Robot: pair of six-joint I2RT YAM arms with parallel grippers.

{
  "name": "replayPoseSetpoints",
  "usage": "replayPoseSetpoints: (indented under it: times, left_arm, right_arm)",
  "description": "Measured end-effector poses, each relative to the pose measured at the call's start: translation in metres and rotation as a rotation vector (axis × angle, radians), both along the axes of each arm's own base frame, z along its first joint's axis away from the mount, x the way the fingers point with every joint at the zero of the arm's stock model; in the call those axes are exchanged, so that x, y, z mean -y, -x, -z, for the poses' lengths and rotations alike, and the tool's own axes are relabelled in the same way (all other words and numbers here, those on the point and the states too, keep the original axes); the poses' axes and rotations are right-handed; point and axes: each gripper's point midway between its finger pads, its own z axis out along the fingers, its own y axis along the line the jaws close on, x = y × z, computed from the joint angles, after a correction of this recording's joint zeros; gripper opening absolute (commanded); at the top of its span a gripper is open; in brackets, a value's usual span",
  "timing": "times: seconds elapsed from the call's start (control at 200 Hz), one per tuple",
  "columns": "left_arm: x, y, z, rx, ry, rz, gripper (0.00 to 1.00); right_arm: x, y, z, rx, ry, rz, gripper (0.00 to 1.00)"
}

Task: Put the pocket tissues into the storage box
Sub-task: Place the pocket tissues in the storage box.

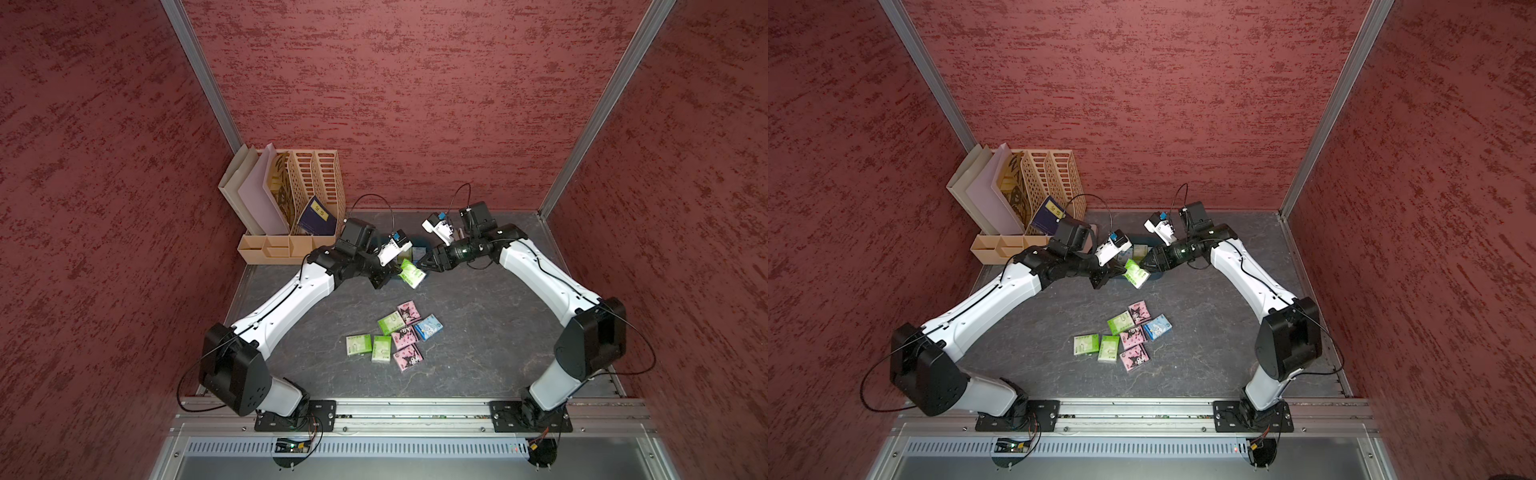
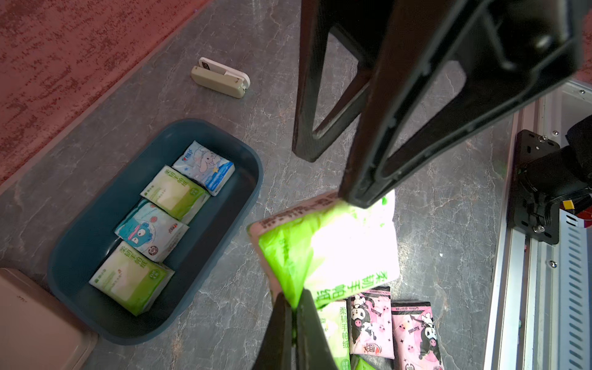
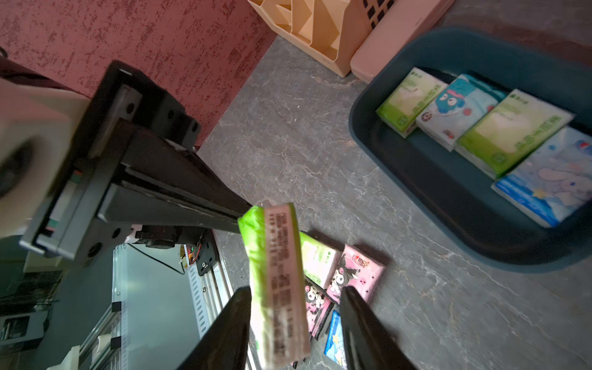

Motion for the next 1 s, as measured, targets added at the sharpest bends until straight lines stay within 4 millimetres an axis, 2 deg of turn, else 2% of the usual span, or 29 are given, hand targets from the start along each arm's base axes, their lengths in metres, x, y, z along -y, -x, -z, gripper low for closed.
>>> replayPoseSetpoints:
  times: [0.225, 0.446, 0.571, 0.711, 0.726, 0.756, 0.771, 0.781, 0.787, 0.797, 0.812, 0.997]
  left_arm:
    - [0.000, 0.003, 0.007, -0.012, -0.007, 0.003, 0.00]
    - [0.000, 0.003, 0.007, -0.014, -0.008, 0.005, 0.00]
    - [0.001, 0.005, 0.007, -0.015, -0.008, 0.009, 0.00]
    - [0.001, 0.004, 0.008, -0.015, -0.010, 0.007, 0.00]
    - [0.001, 0.004, 0.008, -0.013, -0.011, 0.006, 0.06]
    - [0.001, 0.004, 0.008, -0.011, -0.011, 0.004, 0.35]
    - [0.001, 0.003, 0.008, -0.007, -0.013, 0.006, 0.58]
    - [0.001, 0.003, 0.008, -0.008, -0.013, 0.004, 0.75]
    - [0.000, 0.003, 0.008, -0.008, -0.014, 0.003, 0.87]
    - [0.000, 0.003, 0.008, -0.008, -0.014, 0.000, 0.97]
    - [0.000, 0.002, 0.008, -0.007, -0.016, -0.001, 1.00]
    - [-0.007, -0.009, 0.011, 0.012, -0.011, -0.086, 1.00]
  right_arm:
    - [-0.011, 0.009, -0.001, -0.025, -0.023, -0.035, 0.45]
    - [-0.019, 0.012, 0.022, -0.060, 0.033, -0.051, 0.44]
    - [-0.024, 0.015, 0.030, -0.065, 0.064, -0.062, 0.33]
    - [-0.026, 0.014, 0.032, -0.061, 0.075, -0.060, 0.08]
    - [-0.026, 0.014, 0.032, -0.068, 0.075, -0.056, 0.05]
    - [-0.026, 0.014, 0.032, -0.072, 0.075, -0.052, 0.03]
    - [-0.026, 0.013, 0.032, -0.065, 0.074, -0.055, 0.02]
    - [-0.026, 0.013, 0.032, -0.064, 0.074, -0.055, 0.02]
    - [-0.026, 0.013, 0.032, -0.064, 0.074, -0.054, 0.02]
    - [-0.026, 0.013, 0.032, -0.065, 0.074, -0.051, 0.02]
    - [-0.026, 0.012, 0.032, -0.063, 0.074, -0.052, 0.02]
    - [-0.028, 0.003, 0.030, -0.051, 0.071, -0.010, 0.00]
